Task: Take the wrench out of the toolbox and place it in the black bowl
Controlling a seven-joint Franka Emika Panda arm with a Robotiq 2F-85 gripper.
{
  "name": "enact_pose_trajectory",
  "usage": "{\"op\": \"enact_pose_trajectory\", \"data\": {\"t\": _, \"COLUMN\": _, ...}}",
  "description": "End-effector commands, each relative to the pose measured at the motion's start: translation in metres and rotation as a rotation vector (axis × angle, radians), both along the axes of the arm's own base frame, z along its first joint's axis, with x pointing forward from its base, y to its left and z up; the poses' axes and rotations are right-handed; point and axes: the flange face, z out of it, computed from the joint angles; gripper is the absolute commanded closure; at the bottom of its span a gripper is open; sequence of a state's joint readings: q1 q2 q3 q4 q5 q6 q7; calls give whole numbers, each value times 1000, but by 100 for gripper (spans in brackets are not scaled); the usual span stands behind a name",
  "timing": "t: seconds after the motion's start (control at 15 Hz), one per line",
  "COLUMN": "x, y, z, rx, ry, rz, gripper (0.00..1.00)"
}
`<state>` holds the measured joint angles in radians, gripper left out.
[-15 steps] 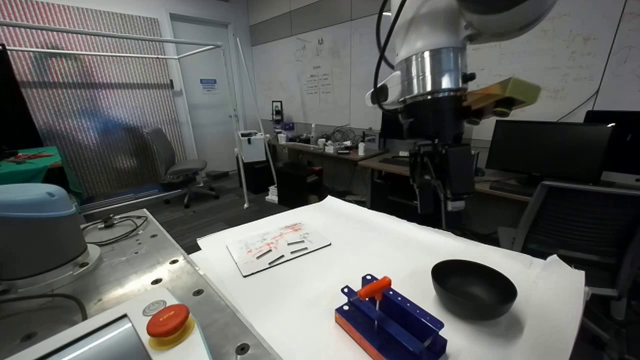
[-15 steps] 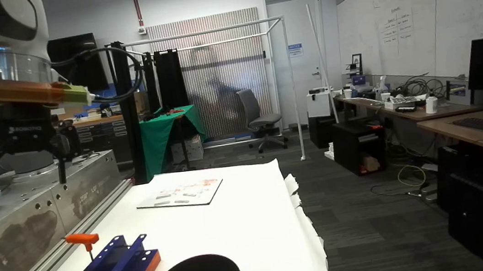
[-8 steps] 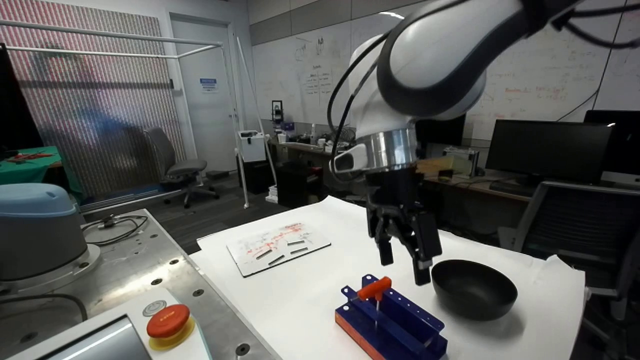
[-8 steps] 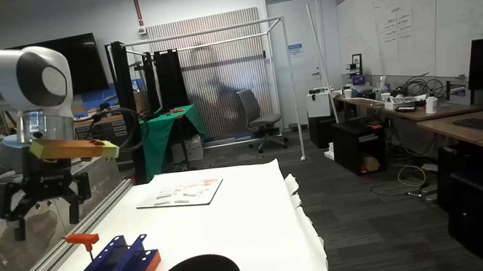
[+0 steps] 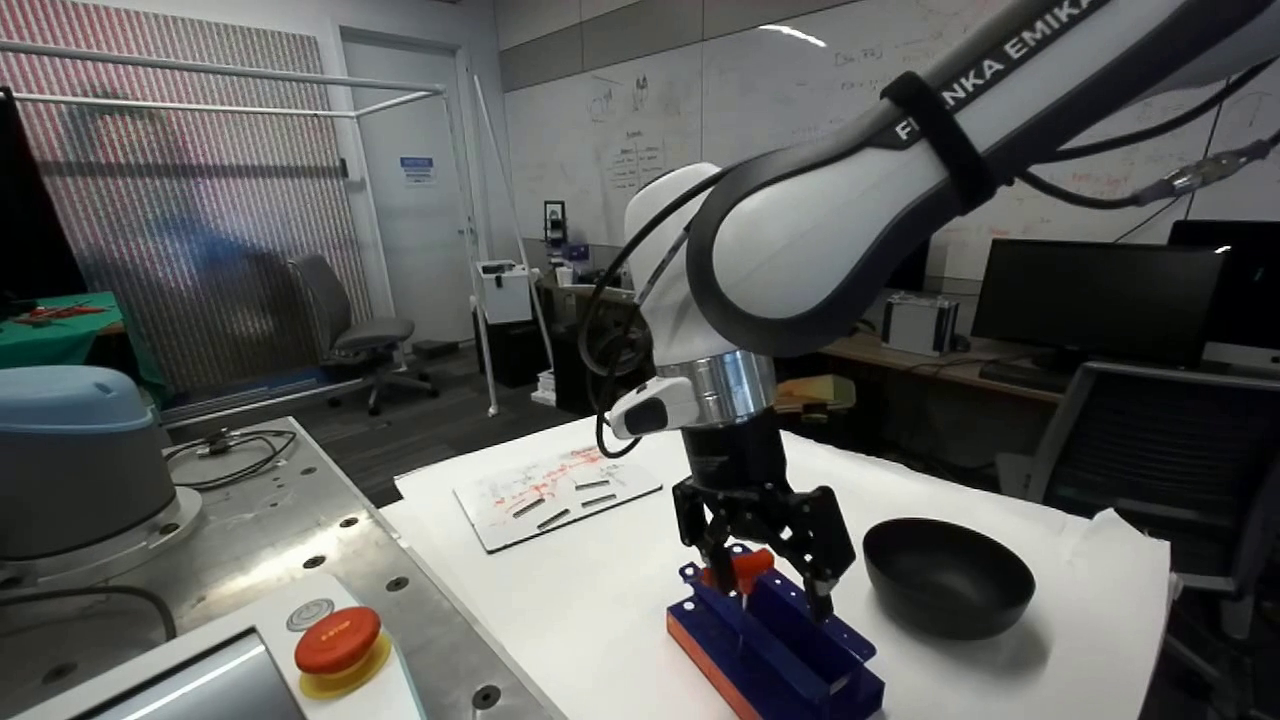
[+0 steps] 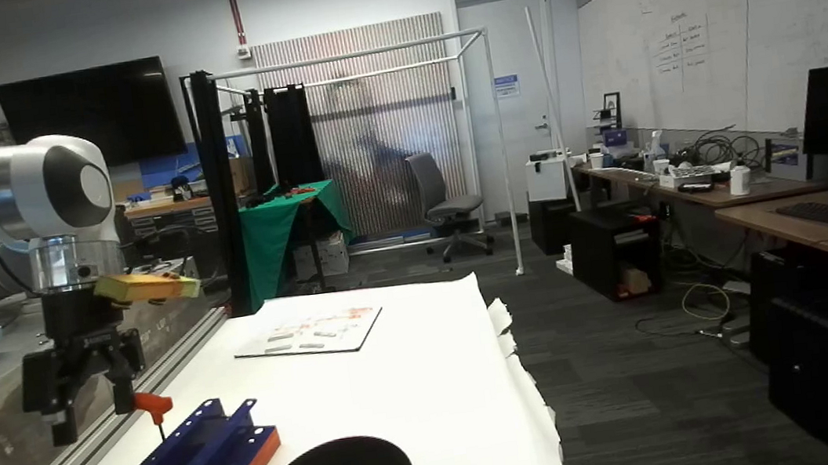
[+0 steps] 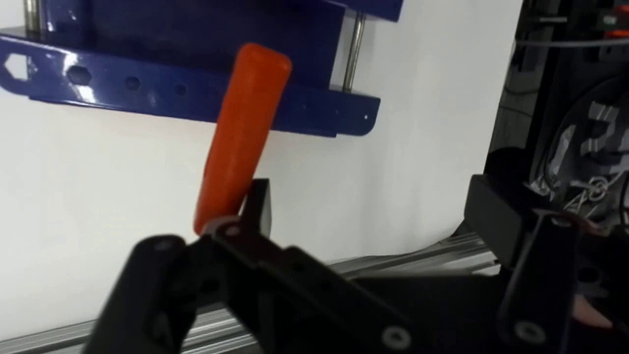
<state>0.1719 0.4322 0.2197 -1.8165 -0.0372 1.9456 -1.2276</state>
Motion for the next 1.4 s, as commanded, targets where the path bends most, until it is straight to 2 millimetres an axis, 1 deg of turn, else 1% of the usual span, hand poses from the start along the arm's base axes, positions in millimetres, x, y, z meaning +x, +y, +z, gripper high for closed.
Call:
{"op": "enact_pose_trajectory", "data": {"t": 0.0, "x": 25, "y": -1, "z": 20, "rx": -1, "ry": -32, "rz": 195, "gripper": 0}}
{"op": "enact_pose_trajectory", "data": {"t": 0.07, "x": 27, "y": 0, "z": 25, "rx": 2, "ry": -43, "rz": 248, "gripper": 0}}
{"op": "enact_pose_trajectory", "data": {"t": 0.33, "x": 34, "y": -1, "z": 56, "rx": -4, "ry": -94, "rz": 454, "gripper": 0}}
{"op": "enact_pose_trajectory", "data": {"t": 0.47, "x": 42, "y": -4, "z": 61, "rx": -52, "ry": -116, "rz": 472, "gripper": 0}}
{"op": "enact_pose_trajectory", "data": {"t": 0.67, "x": 50, "y": -13, "z": 58, "rx": -142, "ry": -144, "rz": 365, "gripper": 0}}
{"op": "enact_pose_trajectory", "data": {"t": 0.87, "x": 41, "y": -16, "z": 56, "rx": -182, "ry": -133, "rz": 171, "gripper": 0}}
{"op": "enact_pose_trajectory", "data": {"t": 1.0, "x": 37, "y": -13, "z": 52, "rx": -195, "ry": -123, "rz": 52, "gripper": 0}}
{"op": "enact_pose_trajectory", "data": {"t": 1.13, "x": 33, "y": -5, "z": 45, "rx": -183, "ry": -120, "rz": -66, "gripper": 0}}
{"op": "enact_pose_trajectory", "data": {"t": 1.33, "x": 30, "y": 0, "z": 30, "rx": -168, "ry": -114, "rz": -239, "gripper": 0}}
